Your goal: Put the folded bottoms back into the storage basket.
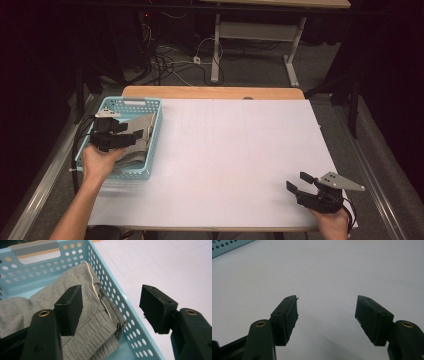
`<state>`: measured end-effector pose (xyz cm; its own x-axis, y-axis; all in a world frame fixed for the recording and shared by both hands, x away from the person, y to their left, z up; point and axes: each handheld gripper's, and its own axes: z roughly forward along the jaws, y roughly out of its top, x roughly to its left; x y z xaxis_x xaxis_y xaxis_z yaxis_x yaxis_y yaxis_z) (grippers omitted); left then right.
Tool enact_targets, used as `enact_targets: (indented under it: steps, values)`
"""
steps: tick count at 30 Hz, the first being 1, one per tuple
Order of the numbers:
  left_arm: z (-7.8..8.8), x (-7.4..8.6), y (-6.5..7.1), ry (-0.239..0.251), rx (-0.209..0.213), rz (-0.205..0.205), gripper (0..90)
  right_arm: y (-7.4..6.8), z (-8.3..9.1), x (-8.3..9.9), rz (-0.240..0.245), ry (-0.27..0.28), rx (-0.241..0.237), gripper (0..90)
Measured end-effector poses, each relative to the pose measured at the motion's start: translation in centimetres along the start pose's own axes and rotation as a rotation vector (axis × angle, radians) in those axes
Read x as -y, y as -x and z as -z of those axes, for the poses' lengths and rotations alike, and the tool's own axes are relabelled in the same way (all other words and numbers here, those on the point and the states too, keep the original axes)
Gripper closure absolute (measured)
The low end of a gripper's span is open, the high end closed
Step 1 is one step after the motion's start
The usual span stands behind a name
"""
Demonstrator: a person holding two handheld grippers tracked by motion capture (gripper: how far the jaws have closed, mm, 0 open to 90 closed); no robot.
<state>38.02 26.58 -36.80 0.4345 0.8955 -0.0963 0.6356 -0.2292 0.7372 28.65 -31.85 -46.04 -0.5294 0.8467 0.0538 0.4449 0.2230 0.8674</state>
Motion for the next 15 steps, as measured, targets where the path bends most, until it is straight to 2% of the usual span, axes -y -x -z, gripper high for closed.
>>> enact_targets:
  steps: [8, 15]
  values:
    - [0.6, 0.4, 0.7, 0.01, 0.02, -0.015, 33.4, 0.0, 0.0, 0.0, 0.001, 0.0, 0.0, 35.0]
    - [1.0, 0.7, 1.3, 0.027, 0.019, -0.026, 32.4, 0.0, 0.0, 0.0, 0.002, 0.002, 0.0, 35.0]
